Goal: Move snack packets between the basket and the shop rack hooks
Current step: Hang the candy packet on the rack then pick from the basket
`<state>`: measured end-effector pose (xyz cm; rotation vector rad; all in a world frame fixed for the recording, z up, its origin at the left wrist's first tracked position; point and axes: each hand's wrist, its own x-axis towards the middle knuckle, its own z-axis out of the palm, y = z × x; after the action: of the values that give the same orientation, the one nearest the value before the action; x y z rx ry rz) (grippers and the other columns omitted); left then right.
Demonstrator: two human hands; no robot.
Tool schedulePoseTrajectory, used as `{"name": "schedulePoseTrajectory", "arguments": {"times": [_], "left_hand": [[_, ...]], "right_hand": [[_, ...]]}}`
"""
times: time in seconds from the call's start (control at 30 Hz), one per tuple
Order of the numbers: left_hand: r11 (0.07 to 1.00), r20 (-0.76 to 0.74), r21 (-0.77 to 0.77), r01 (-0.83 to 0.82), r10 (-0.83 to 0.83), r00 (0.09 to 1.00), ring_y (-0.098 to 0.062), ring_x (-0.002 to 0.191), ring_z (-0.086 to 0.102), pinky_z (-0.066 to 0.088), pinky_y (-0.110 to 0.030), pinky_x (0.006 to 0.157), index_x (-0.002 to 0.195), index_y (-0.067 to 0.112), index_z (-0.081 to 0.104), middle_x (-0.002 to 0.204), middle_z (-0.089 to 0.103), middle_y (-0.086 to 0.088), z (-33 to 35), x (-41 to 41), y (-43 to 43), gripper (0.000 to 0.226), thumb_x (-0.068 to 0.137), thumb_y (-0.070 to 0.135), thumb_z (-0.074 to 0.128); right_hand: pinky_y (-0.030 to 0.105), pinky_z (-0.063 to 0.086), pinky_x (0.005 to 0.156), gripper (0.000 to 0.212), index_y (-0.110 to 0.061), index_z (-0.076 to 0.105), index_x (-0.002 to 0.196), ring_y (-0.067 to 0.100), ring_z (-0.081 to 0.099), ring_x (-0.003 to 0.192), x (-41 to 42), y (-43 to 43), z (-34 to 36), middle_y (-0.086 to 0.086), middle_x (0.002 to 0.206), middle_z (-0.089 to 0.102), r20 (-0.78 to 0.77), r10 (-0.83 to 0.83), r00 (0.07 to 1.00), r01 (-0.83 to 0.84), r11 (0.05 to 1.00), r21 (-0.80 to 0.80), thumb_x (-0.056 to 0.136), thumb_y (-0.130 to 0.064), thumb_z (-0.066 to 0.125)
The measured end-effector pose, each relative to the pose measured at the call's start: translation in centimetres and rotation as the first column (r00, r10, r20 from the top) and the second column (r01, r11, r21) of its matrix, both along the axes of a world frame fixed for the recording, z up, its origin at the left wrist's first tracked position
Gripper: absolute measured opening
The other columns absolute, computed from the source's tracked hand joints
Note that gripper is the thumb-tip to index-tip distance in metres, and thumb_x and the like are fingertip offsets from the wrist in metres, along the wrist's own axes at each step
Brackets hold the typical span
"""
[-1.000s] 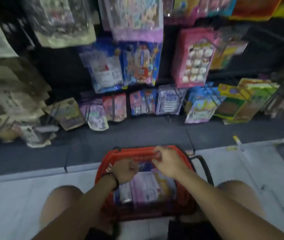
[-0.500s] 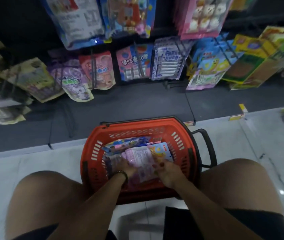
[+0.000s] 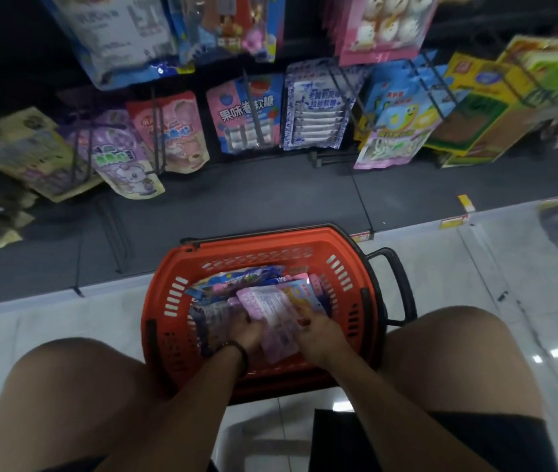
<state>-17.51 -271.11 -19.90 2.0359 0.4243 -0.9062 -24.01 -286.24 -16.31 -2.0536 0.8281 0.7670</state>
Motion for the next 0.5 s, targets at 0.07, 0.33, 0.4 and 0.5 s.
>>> {"name": "schedulePoseTrajectory", "arguments": {"times": [0.07, 0.33, 0.4, 0.5], "left_hand": [[0.997, 0.001, -0.062, -0.043, 0.044, 0.999, -0.018, 0.117, 0.056, 0.045, -0.026, 0.094, 0.133, 0.03, 0.058, 0.128, 0.061, 0.004, 1.4, -0.3, -0.4, 0.03, 0.103, 0.024, 0.06], [0.882, 0.014, -0.357, -0.307, 0.334, 0.943, -0.034, 0.108, 0.073, 0.059, -0.061, 0.098, 0.116, 0.021, 0.066, 0.121, 0.075, -0.014, 4.2, -1.4, 0.8, 0.026, 0.095, 0.007, 0.062], [0.909, 0.14, -0.334, -0.25, 0.31, 0.94, -0.026, 0.108, 0.074, 0.059, -0.057, 0.1, 0.11, 0.029, 0.067, 0.12, 0.078, -0.003, 4.5, -2.5, 1.8, 0.028, 0.083, 0.022, 0.064], [0.825, 0.15, -0.454, -0.337, 0.444, 0.883, -0.028, 0.113, 0.074, 0.057, -0.059, 0.103, 0.121, 0.023, 0.068, 0.121, 0.078, -0.003, 7.4, -5.1, 2.8, 0.03, 0.095, 0.008, 0.066]], "right_hand": [[0.034, 0.053, 0.106, 0.059, -0.025, 0.065, 0.14, 0.03, 0.068, 0.125, 0.0, -0.2, 0.6, 0.009, 0.134, 0.072, 0.019, 0.013, 1.0, -0.013, 1.0, 0.017, 0.093, -0.057, 0.057], [0.029, 0.054, 0.099, 0.067, -0.019, 0.061, 0.135, 0.022, 0.069, 0.119, -0.4, -0.5, 2.3, 0.003, 0.13, 0.073, 0.11, -0.245, 0.963, 0.235, 0.967, 0.095, 0.081, -0.057, 0.074], [0.028, 0.049, 0.094, 0.074, -0.011, 0.051, 0.14, 0.029, 0.063, 0.125, -0.7, -0.3, 3.3, 0.012, 0.134, 0.066, 0.121, -0.347, 0.93, 0.338, 0.937, 0.084, 0.08, -0.046, 0.076], [0.027, 0.057, 0.074, 0.067, -0.008, 0.054, 0.128, 0.024, 0.07, 0.098, -1.2, 0.3, 5.3, 0.008, 0.114, 0.07, 0.152, -0.566, 0.811, 0.532, 0.82, 0.212, 0.077, -0.037, 0.087]]}}
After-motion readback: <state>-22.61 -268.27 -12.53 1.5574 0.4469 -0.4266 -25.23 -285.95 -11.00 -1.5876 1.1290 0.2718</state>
